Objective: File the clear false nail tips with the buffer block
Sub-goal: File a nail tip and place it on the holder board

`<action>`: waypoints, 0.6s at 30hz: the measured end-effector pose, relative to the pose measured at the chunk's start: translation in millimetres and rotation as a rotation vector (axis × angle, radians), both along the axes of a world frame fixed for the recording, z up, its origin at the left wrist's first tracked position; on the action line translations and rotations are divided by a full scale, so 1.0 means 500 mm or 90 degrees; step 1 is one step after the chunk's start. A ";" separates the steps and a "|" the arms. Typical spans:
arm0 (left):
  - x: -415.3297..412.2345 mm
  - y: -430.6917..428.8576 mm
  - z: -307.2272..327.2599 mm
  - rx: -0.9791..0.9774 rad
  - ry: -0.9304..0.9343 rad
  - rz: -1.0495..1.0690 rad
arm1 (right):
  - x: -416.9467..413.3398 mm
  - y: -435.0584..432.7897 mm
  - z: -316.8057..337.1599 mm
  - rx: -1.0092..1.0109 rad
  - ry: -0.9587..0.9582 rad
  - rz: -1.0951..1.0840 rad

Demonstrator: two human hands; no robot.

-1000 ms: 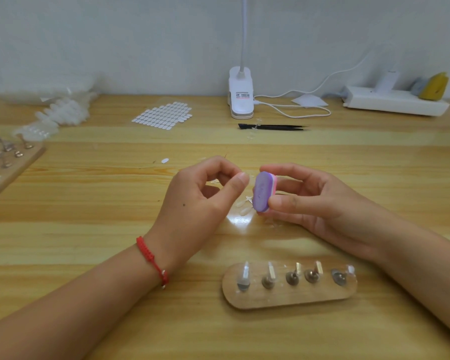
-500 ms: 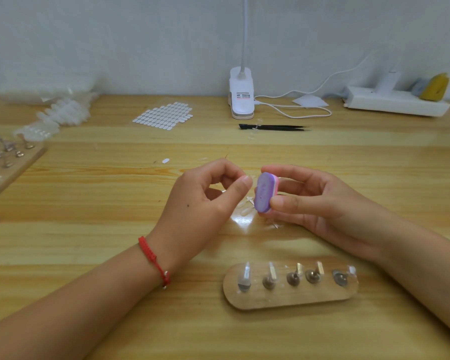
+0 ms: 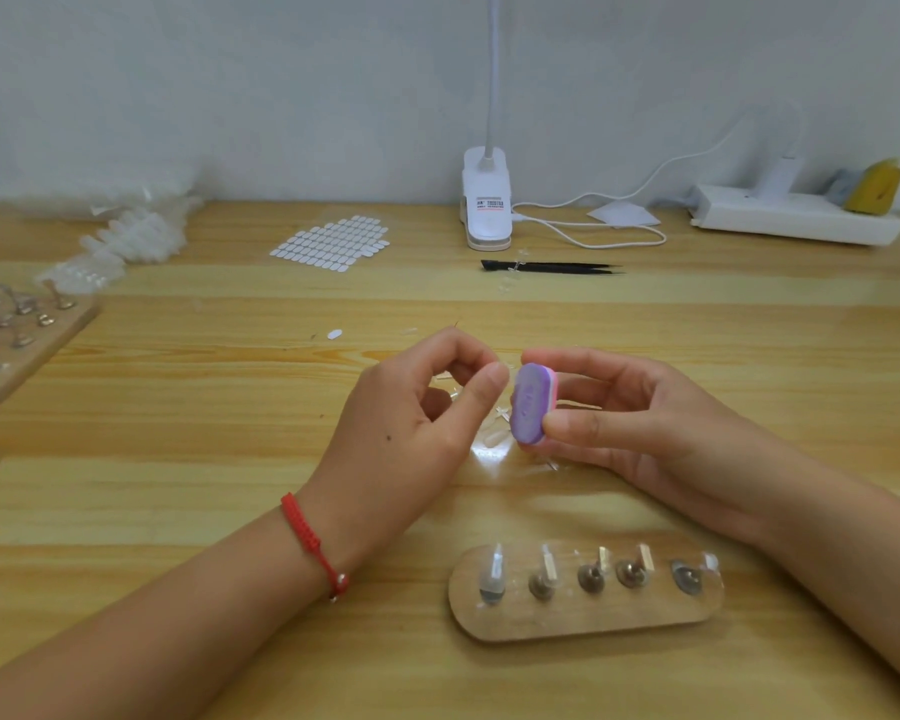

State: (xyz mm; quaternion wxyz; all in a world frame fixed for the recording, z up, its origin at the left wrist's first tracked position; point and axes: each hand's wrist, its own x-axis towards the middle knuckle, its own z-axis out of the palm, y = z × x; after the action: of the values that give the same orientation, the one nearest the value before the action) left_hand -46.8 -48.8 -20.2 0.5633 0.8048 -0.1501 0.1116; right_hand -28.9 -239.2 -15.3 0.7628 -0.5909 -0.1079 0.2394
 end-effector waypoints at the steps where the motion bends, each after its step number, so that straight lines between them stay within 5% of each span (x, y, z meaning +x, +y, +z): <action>1: -0.001 -0.002 0.000 0.017 -0.003 -0.004 | 0.000 0.000 0.000 0.005 0.004 -0.006; 6: -0.001 -0.002 0.000 0.065 -0.058 0.043 | -0.003 0.001 0.001 0.000 0.003 -0.020; 11: 0.000 -0.005 -0.008 0.252 -0.083 0.094 | -0.005 0.007 0.003 0.004 -0.005 -0.042; 18: 0.003 -0.003 -0.005 0.202 -0.078 0.100 | -0.006 0.008 0.003 0.014 -0.008 -0.045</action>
State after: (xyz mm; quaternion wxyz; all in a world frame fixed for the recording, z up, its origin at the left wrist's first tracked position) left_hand -45.5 -50.1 -22.6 0.4089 0.8843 -0.1369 0.1791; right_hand -31.7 -235.5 -13.6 0.7767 -0.5872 -0.0947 0.2071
